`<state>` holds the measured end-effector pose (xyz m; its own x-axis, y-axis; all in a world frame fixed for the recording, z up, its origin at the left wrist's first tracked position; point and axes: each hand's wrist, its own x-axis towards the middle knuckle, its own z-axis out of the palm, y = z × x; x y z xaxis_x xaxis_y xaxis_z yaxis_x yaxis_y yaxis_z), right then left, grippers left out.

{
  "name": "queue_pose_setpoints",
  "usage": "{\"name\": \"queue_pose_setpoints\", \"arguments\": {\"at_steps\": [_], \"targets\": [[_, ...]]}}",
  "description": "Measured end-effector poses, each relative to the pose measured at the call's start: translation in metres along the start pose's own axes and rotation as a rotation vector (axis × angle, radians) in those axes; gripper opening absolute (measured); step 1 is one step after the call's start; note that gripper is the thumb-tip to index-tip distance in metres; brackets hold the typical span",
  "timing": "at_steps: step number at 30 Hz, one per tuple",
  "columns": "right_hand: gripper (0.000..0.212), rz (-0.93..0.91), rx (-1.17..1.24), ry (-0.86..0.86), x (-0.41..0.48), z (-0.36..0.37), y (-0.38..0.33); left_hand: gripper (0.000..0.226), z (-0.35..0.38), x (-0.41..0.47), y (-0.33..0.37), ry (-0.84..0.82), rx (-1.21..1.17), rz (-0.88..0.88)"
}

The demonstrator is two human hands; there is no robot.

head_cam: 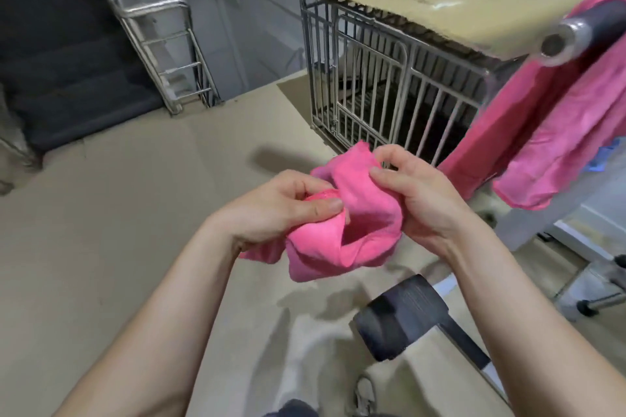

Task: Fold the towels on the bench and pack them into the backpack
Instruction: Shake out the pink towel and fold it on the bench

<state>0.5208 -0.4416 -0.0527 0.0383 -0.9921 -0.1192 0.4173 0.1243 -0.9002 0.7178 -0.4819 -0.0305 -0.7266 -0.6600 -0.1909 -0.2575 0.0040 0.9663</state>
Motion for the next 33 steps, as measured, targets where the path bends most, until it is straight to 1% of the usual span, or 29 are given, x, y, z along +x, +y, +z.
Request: {"name": "queue_pose_setpoints", "arguments": {"at_steps": [2, 4, 7, 9, 11, 12, 16, 18, 19, 23, 25, 27, 28, 30, 31, 33], "targets": [[0.011, 0.023, 0.074, -0.040, 0.021, 0.000, -0.005, 0.016, -0.017, 0.018, -0.003, 0.072, -0.084, 0.083], [0.015, 0.057, 0.127, -0.071, 0.042, 0.000, -0.006, 0.010, -0.036, 0.037, -0.005, 0.150, -0.172, 0.121], [0.018, 0.085, 0.153, -0.075, 0.073, 0.004, 0.000, 0.008, -0.067, 0.065, -0.006, 0.222, -0.314, 0.164], [0.029, 0.091, 0.154, -0.062, 0.090, 0.009, 0.007, 0.012, -0.083, 0.083, -0.006, 0.226, -0.401, 0.194], [0.050, 0.083, 0.161, -0.053, 0.104, 0.015, 0.014, 0.009, -0.097, 0.100, -0.007, 0.229, -0.416, 0.193], [0.057, 0.068, 0.173, -0.059, 0.110, 0.018, 0.016, 0.009, -0.103, 0.108, -0.008, 0.233, -0.402, 0.192], [0.063, 0.022, 0.203, -0.009, 0.123, 0.025, 0.021, 0.010, -0.116, 0.135, -0.013, 0.295, -0.342, 0.207], [0.063, -0.001, 0.218, 0.042, 0.122, 0.025, 0.023, 0.010, -0.120, 0.147, -0.019, 0.234, -0.335, 0.187], [0.063, -0.013, 0.214, 0.074, 0.121, 0.025, 0.024, 0.007, -0.118, 0.152, -0.018, 0.168, -0.349, 0.160], [0.064, -0.041, 0.115, 0.225, 0.102, 0.019, 0.024, 0.023, -0.101, 0.158, -0.017, -0.175, -0.525, 0.011], [0.063, -0.044, 0.048, 0.296, 0.084, 0.012, 0.022, 0.028, -0.088, 0.162, -0.018, -0.307, -0.528, -0.043], [0.059, -0.033, -0.001, 0.344, 0.062, 0.007, 0.020, 0.038, -0.072, 0.158, -0.014, -0.401, -0.472, -0.085], [0.055, -0.039, -0.015, 0.370, 0.049, 0.006, 0.020, 0.039, -0.062, 0.156, -0.012, -0.439, -0.448, -0.097], [0.052, -0.064, -0.021, 0.429, 0.019, 0.001, 0.020, 0.025, -0.037, 0.148, -0.008, -0.500, -0.406, -0.100], [0.051, -0.073, -0.014, 0.451, 0.002, -0.003, 0.020, 0.026, -0.020, 0.141, -0.005, -0.546, -0.423, -0.092], [0.048, -0.090, 0.014, 0.477, -0.035, -0.008, 0.022, 0.026, 0.014, 0.122, 0.001, -0.583, -0.425, -0.047]]}}
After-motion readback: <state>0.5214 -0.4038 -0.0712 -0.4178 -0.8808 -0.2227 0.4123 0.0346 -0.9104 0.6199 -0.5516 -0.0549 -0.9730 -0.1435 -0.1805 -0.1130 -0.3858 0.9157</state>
